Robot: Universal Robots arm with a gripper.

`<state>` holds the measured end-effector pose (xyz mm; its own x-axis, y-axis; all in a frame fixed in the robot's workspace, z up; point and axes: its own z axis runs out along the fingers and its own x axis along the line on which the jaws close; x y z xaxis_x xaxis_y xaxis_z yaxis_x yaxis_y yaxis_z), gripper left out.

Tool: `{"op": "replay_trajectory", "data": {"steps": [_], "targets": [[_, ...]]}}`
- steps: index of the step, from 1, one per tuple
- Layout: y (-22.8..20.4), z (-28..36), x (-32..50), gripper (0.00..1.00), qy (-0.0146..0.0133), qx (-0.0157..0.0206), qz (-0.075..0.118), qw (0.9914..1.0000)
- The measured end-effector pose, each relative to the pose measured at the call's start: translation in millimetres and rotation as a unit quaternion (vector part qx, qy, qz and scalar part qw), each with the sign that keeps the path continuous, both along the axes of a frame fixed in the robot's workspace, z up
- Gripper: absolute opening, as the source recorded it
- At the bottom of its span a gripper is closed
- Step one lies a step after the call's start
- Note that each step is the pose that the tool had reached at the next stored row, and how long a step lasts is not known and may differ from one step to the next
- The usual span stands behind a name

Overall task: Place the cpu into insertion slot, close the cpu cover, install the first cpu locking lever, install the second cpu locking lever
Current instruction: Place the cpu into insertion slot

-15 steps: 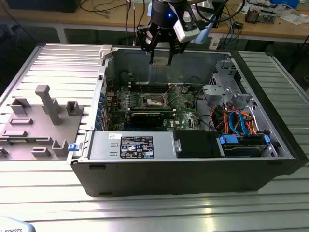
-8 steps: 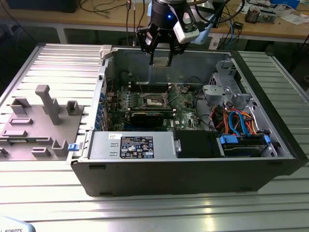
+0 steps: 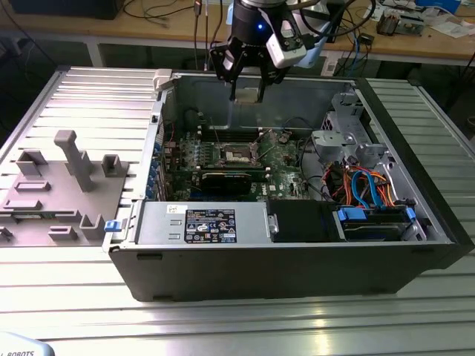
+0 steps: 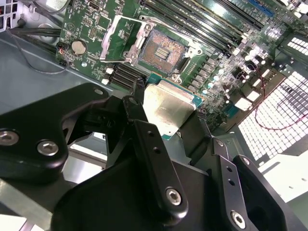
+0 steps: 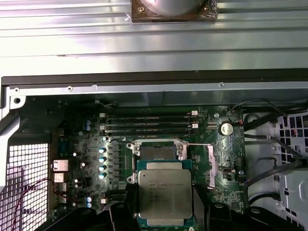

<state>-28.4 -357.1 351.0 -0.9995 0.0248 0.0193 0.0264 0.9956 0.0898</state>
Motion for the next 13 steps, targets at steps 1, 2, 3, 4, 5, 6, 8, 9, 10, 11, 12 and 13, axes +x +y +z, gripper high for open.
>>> {"op": "replay_trajectory", "data": {"steps": [1, 2, 3, 4, 5, 6, 8, 9, 10, 11, 12, 13], "targets": [[0.0, -0.9, 0.0, 0.54, 0.0, 0.0, 0.0, 1.0], [0.0, -1.0, 0.0, 0.54, 0.0, 0.0, 0.0, 1.0], [0.0, -1.2, 0.0, 0.54, 0.0, 0.0, 0.0, 1.0], [0.0, -1.4, 0.0, 0.54, 0.0, 0.0, 0.0, 1.0], [0.0, -1.5, 0.0, 0.54, 0.0, 0.0, 0.0, 1.0], [0.0, -1.6, 0.0, 0.54, 0.0, 0.0, 0.0, 1.0], [0.0, -1.9, 0.0, 0.54, 0.0, 0.0, 0.0, 1.0], [0.0, -2.1, 0.0, 0.54, 0.0, 0.0, 0.0, 1.0], [0.0, -2.2, 0.0, 0.54, 0.0, 0.0, 0.0, 1.0], [0.0, -2.4, 0.0, 0.54, 0.0, 0.0, 0.0, 1.0], [0.0, -2.7, 0.0, 0.54, 0.0, 0.0, 0.0, 1.0], [0.0, -2.8, 0.0, 0.54, 0.0, 0.0, 0.0, 1.0]]}}
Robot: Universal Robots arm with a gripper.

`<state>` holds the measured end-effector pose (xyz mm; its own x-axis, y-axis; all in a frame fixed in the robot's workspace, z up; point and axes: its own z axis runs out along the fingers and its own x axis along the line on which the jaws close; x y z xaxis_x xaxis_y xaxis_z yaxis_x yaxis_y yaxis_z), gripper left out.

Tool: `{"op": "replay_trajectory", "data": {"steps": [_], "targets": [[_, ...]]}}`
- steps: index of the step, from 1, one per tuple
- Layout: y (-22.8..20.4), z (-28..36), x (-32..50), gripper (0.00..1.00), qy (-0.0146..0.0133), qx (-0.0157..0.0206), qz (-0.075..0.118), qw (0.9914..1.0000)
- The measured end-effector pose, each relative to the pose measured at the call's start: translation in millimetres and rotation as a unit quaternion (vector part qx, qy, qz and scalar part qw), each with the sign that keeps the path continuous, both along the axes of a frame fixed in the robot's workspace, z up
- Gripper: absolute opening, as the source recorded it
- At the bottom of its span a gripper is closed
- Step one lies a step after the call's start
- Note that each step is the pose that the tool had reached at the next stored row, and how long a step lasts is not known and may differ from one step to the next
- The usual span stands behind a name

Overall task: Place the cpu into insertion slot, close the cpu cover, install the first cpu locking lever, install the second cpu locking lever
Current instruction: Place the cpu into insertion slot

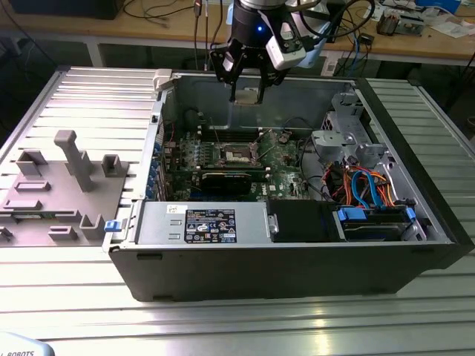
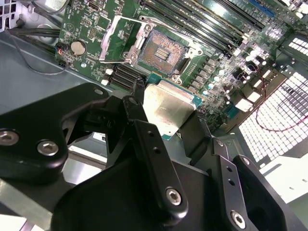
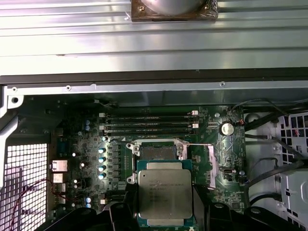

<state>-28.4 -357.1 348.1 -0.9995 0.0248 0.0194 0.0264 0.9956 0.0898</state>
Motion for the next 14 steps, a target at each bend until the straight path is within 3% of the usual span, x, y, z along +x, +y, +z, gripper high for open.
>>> {"op": "replay_trajectory", "data": {"steps": [14], "targets": [[0.0, -4.9, 0.0, 0.54, 0.0, 0.0, 0.0, 1.0]]}}
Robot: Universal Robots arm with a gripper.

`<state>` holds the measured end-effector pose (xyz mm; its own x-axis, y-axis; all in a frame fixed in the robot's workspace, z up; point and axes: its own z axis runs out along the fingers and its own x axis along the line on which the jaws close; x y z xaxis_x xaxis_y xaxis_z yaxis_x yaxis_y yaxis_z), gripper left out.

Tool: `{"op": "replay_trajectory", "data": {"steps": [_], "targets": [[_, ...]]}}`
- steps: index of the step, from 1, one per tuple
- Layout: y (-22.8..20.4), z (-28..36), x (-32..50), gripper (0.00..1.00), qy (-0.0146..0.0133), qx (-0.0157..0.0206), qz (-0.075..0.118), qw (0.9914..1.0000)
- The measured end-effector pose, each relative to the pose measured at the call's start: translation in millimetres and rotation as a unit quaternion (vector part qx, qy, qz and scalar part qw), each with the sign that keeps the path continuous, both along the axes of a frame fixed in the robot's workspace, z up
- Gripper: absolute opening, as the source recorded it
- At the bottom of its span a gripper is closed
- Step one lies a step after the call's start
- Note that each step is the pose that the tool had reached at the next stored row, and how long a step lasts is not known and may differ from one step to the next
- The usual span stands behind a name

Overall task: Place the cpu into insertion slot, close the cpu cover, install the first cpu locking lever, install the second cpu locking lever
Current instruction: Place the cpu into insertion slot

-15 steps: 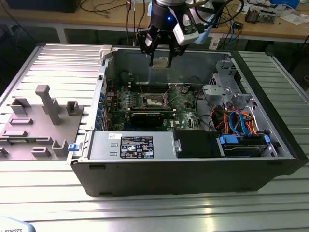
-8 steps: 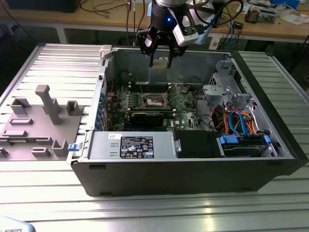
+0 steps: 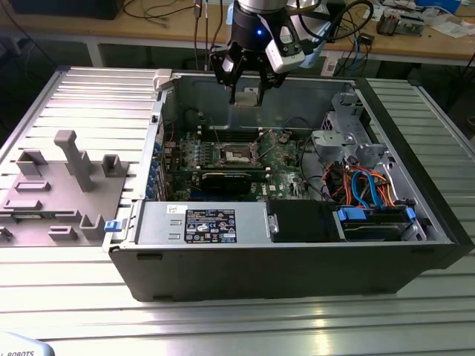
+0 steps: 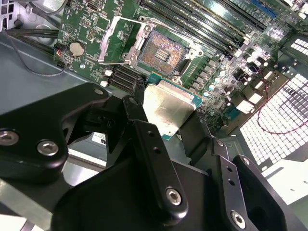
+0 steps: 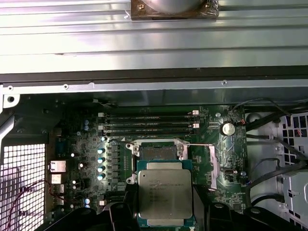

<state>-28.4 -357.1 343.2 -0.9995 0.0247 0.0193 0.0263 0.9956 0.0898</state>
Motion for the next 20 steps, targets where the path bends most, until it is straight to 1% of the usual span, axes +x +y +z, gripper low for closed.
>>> {"op": "replay_trajectory", "data": {"steps": [1, 2, 13, 14, 15, 17, 18, 20], "targets": [[0.0, -7.5, -0.1, 0.54, 0.0, 0.0, 0.0, 1.0], [0.0, -10.5, -0.1, 0.54, 0.0, 0.0, 0.0, 1.0], [-0.1, -11.6, -0.1, 0.54, 0.0, -0.0005, 0.0, 1.0], [-0.1, -11.7, 0.0, 0.54, -0.0001, -0.0018, 0.0, 1.0], [-0.2, -11.6, -0.1, 0.54, 0.0, -0.0039, 0.0, 0.99999], [-0.2, -11.5, -0.1, 0.54, 0.0, -0.0118, 0.0, 0.99993], [-0.2, -11.5, -0.1, 0.54, 0.0, -0.013, 0.0, 0.99992], [-0.2, -11.5, -0.1, 0.54, 0.0, -0.0134, 0.0, 0.99991]]}}
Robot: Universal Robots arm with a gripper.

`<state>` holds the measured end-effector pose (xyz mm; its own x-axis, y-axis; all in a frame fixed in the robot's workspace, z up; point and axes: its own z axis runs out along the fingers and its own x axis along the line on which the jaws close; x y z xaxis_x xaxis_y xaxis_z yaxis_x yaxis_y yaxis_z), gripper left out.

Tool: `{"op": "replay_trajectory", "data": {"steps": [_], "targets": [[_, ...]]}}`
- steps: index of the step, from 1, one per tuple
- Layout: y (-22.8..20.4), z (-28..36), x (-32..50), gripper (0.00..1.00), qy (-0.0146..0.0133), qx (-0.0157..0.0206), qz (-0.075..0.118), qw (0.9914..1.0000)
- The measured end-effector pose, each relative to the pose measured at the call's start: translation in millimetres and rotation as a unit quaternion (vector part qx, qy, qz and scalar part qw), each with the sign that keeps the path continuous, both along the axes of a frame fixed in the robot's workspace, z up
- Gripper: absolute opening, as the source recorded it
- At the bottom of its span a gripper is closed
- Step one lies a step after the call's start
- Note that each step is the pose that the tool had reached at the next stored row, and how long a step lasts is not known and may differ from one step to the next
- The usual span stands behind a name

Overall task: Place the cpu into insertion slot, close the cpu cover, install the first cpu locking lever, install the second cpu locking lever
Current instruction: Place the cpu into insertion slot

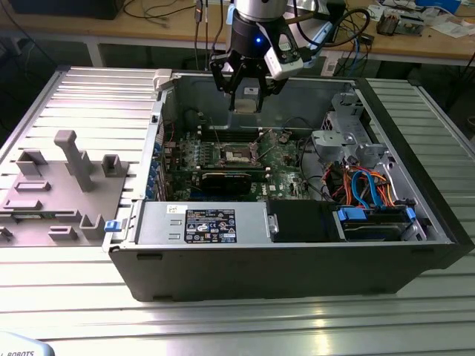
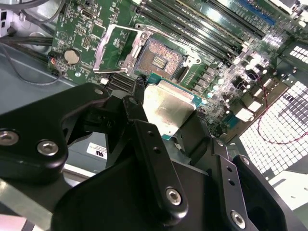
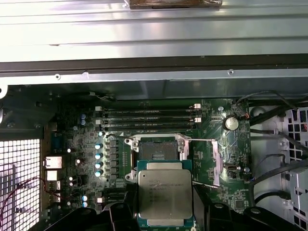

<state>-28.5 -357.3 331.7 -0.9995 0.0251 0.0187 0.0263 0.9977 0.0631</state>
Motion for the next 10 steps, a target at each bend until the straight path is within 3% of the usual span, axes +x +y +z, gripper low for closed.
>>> {"op": "replay_trajectory", "data": {"steps": [10], "targets": [[-0.7, -0.1, 0.0, 0.54, 0.0, -0.0006, -0.007, 0.99998]]}}
